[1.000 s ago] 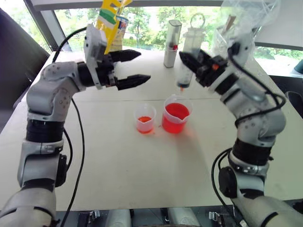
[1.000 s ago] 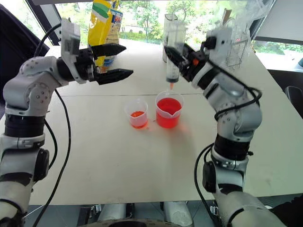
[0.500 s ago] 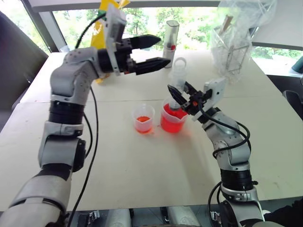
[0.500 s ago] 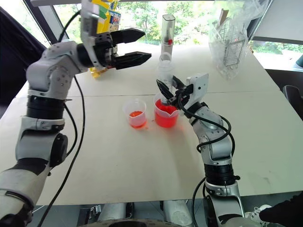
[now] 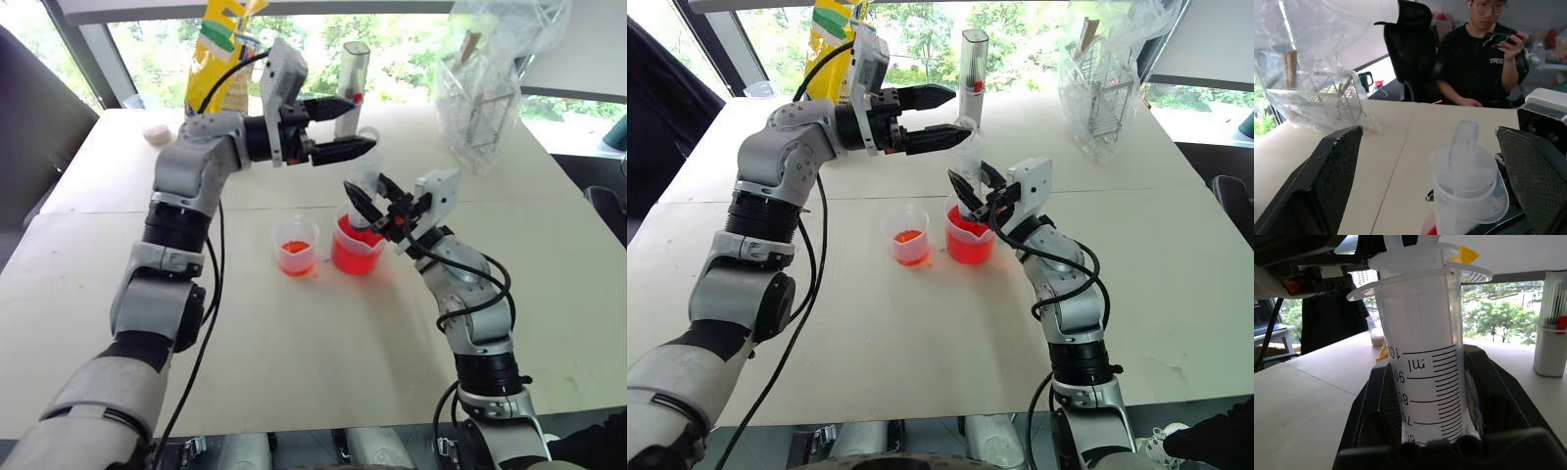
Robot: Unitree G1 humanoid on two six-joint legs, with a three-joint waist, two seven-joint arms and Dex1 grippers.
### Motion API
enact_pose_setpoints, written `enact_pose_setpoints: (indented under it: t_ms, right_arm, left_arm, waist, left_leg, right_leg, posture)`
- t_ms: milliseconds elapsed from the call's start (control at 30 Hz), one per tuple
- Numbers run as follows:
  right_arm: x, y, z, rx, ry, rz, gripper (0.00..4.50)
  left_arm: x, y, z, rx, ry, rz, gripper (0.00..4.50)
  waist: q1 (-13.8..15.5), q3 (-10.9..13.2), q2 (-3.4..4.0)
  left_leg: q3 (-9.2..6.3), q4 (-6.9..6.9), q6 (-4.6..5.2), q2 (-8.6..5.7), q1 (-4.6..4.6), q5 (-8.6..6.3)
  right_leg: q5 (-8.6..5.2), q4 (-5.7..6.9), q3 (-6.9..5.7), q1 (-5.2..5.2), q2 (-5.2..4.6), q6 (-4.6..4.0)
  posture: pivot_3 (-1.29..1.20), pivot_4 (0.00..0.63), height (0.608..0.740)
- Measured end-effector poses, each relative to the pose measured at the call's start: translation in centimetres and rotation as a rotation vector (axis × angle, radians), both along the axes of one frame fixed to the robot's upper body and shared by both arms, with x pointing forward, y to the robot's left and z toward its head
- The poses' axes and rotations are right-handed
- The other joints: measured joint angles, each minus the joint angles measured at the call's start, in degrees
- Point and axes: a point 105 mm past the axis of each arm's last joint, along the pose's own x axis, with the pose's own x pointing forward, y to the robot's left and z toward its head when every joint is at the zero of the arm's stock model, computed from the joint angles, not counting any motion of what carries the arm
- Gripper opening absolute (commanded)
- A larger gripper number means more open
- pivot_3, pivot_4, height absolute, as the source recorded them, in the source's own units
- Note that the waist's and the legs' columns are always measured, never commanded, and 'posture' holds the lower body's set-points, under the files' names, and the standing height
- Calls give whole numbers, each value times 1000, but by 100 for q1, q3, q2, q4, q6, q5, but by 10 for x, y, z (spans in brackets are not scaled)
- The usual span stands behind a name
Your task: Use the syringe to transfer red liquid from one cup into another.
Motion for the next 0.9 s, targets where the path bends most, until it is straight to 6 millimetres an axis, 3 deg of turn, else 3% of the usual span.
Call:
enact_pose_setpoints:
  t_ms: [133,333,900]
  right_arm:
    - [0,1,-1,-5,1,5,1370]
    - [0,1,-1,-5,3,0,1370]
    - [0,0,-1,14,19,6,1370]
  left_arm:
    - [-2,-4,-1,-1,5,-24,3214]
    - [-6,-7,-3,0,16,-61,143]
    - [-3,-12,3,8,59,-79,60]
  waist:
    - [0,0,0]
    - [0,0,0]
    - [-1,0,0]
  left_leg:
    - [0,-1,0,0,0,0]
    - [0,1,0,0,0,0]
    - [-3,0,0,-2,-1,0]
  right_leg:
    - [0,0,0,0,0,0]
    - [0,1,0,1,0,0]
    - [0,0,-2,1,1,0]
  posture:
    - [0,150,740]
    - [0,150,740]
    - [0,150,740]
